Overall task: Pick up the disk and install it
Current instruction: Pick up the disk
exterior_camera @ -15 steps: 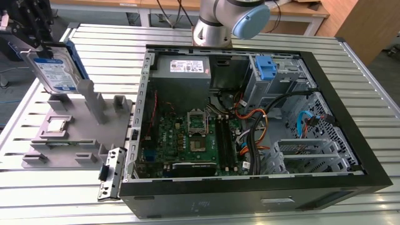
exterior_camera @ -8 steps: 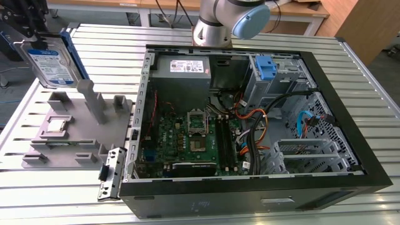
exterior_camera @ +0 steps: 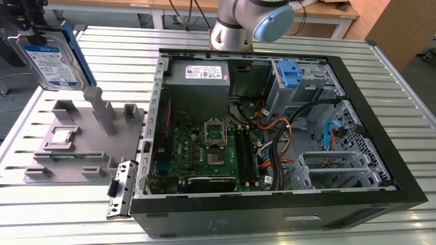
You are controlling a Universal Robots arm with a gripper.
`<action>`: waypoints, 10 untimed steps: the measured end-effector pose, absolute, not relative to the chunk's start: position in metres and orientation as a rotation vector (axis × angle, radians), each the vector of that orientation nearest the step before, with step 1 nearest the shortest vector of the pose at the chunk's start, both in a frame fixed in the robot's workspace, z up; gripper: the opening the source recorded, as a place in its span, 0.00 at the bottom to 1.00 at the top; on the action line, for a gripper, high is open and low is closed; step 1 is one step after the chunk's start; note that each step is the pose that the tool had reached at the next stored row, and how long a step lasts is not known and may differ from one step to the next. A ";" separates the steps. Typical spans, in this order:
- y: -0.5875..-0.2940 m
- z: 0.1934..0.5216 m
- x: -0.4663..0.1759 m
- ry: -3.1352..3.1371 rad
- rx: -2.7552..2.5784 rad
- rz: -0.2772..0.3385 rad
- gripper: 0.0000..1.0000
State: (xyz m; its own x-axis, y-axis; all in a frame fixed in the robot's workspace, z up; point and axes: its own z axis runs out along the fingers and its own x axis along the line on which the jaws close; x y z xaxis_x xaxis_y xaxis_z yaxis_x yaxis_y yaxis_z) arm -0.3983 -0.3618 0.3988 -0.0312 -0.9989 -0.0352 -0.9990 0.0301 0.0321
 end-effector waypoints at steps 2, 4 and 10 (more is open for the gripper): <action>-0.362 0.403 -0.398 2.253 -2.185 0.075 0.35; -0.362 0.407 -0.398 2.253 -2.185 0.075 0.35; -0.362 0.418 -0.398 2.252 -2.184 0.075 0.35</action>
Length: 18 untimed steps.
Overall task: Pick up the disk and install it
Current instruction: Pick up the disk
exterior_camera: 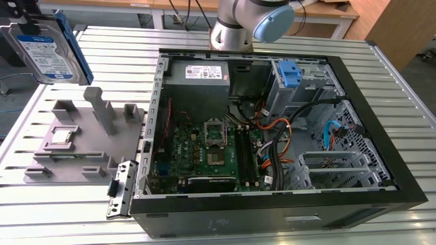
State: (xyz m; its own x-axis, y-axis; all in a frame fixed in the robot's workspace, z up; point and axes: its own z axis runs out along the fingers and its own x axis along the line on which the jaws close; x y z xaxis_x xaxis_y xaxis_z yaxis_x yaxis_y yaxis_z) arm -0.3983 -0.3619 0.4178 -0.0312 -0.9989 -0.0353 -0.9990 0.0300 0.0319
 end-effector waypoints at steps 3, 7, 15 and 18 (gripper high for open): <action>-0.362 0.418 -0.398 2.253 -2.185 0.075 0.35; -0.362 0.423 -0.398 2.253 -2.185 0.075 0.35; -0.362 0.447 -0.398 2.252 -2.184 0.075 0.35; -0.362 0.453 -0.398 2.252 -2.184 0.075 0.35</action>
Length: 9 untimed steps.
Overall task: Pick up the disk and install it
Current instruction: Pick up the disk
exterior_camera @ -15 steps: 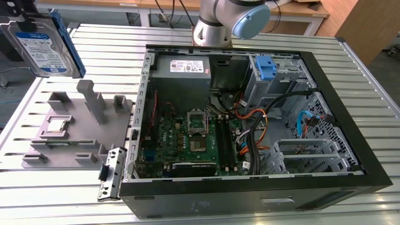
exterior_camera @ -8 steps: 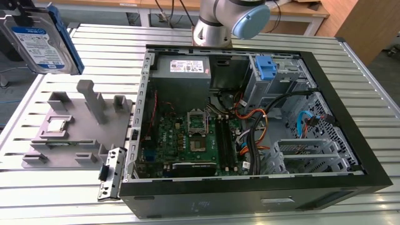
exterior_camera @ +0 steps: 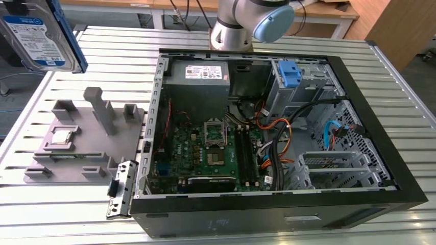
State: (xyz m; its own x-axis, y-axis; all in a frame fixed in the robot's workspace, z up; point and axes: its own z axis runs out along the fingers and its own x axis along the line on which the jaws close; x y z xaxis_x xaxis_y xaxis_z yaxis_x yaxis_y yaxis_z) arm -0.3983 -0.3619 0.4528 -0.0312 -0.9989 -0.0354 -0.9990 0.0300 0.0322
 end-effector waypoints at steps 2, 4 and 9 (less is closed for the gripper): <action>-0.362 0.453 -0.398 2.252 -2.184 0.075 0.35; -0.362 0.453 -0.398 2.252 -2.184 0.075 0.35; -0.362 0.453 -0.398 2.252 -2.184 0.075 0.35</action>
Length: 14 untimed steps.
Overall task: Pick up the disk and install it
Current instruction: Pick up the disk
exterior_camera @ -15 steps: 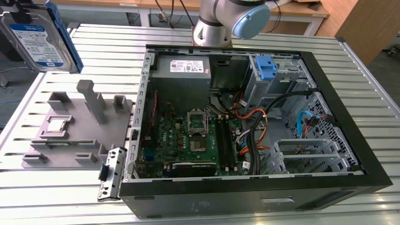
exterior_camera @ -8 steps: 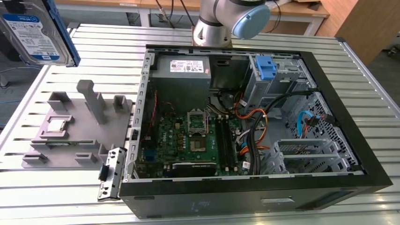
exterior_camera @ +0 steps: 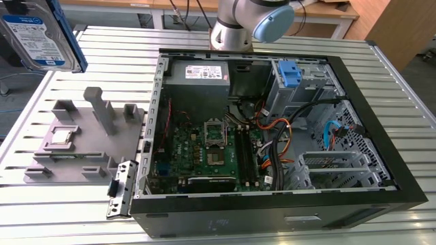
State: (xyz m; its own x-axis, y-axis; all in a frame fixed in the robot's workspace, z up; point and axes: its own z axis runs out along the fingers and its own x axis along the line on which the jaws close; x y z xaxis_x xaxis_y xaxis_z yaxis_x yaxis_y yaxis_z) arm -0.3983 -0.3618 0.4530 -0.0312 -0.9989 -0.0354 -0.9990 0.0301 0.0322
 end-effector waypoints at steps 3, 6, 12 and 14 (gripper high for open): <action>-0.362 0.453 -0.398 2.252 -2.184 0.075 0.35; -0.362 0.454 -0.398 2.253 -2.185 0.075 0.35; -0.362 0.467 -0.398 2.252 -2.184 0.075 0.35; -0.362 0.472 -0.398 2.252 -2.184 0.075 0.35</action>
